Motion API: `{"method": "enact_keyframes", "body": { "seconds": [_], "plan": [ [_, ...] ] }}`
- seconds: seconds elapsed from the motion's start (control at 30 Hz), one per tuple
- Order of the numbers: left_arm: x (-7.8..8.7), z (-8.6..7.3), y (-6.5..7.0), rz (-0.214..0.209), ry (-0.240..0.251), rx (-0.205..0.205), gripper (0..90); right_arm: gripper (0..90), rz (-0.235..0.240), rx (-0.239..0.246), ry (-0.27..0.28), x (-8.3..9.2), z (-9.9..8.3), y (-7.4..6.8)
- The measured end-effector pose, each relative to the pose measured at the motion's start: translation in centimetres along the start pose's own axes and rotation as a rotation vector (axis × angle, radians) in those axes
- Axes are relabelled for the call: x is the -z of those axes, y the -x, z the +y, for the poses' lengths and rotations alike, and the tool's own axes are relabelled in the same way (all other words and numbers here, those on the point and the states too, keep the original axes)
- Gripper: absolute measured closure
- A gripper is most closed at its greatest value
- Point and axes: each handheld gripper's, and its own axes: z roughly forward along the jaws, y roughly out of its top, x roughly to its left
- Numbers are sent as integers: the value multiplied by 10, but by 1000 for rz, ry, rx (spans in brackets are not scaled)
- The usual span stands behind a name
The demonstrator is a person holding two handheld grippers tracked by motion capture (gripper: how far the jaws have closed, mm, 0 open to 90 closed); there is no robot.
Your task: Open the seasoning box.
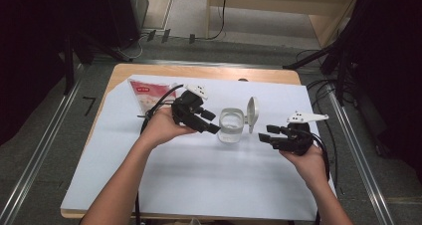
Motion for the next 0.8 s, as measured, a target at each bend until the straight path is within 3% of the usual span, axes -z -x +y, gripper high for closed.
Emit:
{"method": "enact_keyframes", "body": {
  "seconds": [0.2,0.33,0.47,0.6,0.8],
  "plan": [
    [9,-10,3,37,-5,-15,420,498,11,3,-14,-4,-1,0],
    [17,-18,2,53,3,-6,413,479,11,20,6,-4,0,1],
    [24,-26,1,71,-8,3,394,390,10,30,-11,-5,2,2],
    [31,-32,-2,81,-29,39,384,336,6,50,-7,-6,4,2],
    [46,-41,-6,106,11,49,395,340,11,56,-26,-10,6,2]
  ]
}}
